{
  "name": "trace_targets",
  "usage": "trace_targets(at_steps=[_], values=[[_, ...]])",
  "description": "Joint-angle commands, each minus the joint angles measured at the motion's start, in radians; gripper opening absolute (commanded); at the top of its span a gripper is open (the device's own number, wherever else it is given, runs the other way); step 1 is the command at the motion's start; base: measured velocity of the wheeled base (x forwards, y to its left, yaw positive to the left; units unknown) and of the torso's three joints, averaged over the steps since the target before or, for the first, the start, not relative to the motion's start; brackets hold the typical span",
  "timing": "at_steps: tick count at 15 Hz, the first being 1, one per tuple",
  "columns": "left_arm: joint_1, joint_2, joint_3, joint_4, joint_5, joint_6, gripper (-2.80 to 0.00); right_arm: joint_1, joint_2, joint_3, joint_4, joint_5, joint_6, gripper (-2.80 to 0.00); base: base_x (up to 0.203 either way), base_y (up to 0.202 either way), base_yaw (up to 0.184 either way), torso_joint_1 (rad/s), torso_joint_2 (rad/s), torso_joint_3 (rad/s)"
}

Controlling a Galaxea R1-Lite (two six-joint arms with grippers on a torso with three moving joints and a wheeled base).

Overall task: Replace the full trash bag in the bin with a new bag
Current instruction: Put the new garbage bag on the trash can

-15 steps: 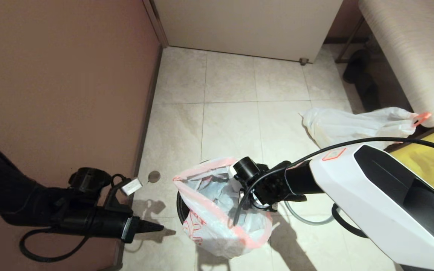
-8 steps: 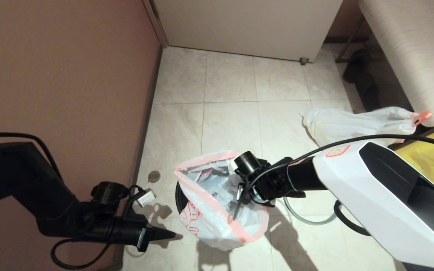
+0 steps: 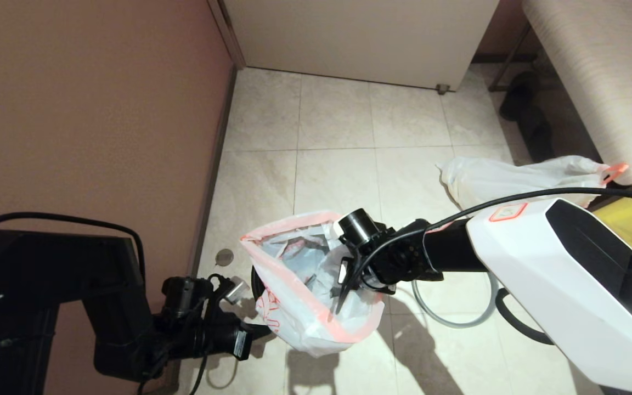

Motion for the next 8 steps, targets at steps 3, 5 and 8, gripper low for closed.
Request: trace_targets(at_steps=[3, 5, 8], values=[[-0.033, 0.069, 0.015, -0.173, 0.033, -0.044, -2.8, 0.009, -0.015, -0.006, 0.006, 0.01, 0.008, -2.8, 0.0, 0.0, 0.0, 0.0, 0.0, 0.0], [-0.053, 0.073, 0.059, -0.342, 0.032, -0.137, -2.8, 0.009, -0.005, -0.008, 0.005, 0.017, 0.005, -2.8, 0.0, 0.0, 0.0, 0.0, 0.0, 0.0], [-0.043, 0.063, 0.144, -0.506, -0.076, -0.201, -2.8, 0.007, 0.016, -0.02, 0.002, 0.022, 0.003, -2.8, 0.0, 0.0, 0.0, 0.0, 0.0, 0.0]])
